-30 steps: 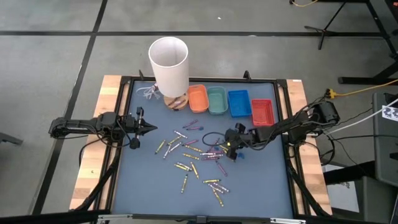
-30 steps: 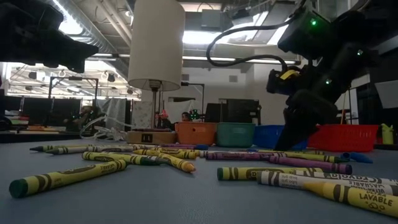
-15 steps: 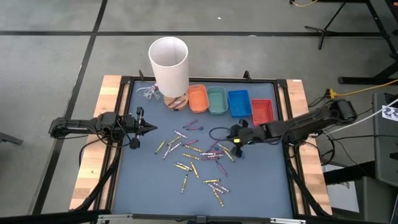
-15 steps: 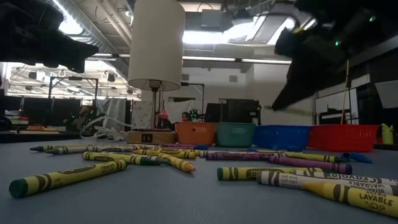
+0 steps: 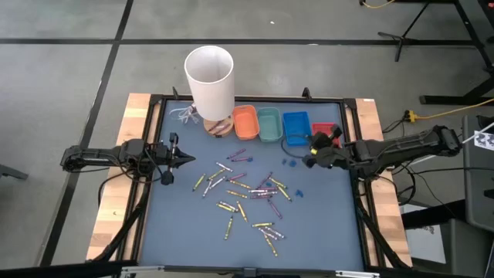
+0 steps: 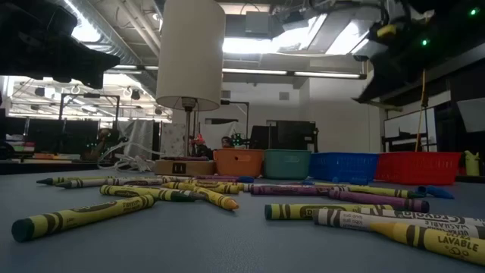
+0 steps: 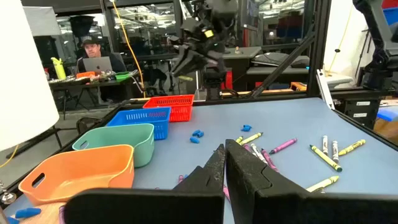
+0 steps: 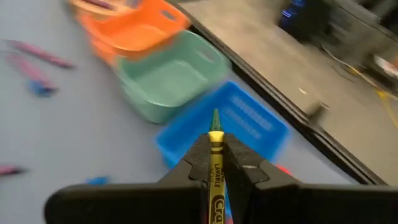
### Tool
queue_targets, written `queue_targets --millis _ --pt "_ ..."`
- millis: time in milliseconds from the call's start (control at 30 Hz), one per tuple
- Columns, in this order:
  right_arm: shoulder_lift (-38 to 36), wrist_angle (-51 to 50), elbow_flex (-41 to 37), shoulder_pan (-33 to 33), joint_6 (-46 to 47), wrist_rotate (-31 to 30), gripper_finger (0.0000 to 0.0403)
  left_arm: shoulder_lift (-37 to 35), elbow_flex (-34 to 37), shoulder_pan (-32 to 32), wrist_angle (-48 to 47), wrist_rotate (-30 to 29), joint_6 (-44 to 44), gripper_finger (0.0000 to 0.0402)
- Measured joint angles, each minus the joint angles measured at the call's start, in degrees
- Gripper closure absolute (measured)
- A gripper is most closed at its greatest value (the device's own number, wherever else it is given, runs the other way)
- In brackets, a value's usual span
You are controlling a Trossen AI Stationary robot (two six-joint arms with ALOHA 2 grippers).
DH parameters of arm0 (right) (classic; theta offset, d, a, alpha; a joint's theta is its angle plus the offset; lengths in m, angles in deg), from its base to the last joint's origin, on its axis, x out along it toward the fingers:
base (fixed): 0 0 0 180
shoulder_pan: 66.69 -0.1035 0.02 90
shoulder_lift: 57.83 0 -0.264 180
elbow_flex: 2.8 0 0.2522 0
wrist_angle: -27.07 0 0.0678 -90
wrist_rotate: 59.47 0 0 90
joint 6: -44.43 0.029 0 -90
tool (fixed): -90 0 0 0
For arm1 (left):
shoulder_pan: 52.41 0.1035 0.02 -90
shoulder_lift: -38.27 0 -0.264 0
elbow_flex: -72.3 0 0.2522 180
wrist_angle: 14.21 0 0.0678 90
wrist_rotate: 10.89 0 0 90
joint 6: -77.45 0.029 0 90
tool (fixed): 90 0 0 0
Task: Sort crayons
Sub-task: Put the green crayon into the orange bin
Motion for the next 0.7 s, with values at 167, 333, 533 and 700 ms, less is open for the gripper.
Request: queue_targets --millis 167,333,533,700 --pt "0.4 -5.9 0.0 6.7 4.3 -0.2 0.0380 0.0 0.0 0.0 0.0 0.0 0.0 0.0401" --pt "1.1 -8.0 0.0 14.2 7.0 0.6 0.0380 0.0 0.0 0.0 0.0 0.0 0.0 0.0401" --pt "1.2 -8.1 0.0 20.3 7.1 5.2 0.0380 0.0 0.0 0.0 0.0 0.0 0.0 0.0401" --pt "1.2 -8.1 0.0 22.8 7.1 9.7 0.0380 0.0 0.0 0.0 0.0 0.0 0.0 0.0401"
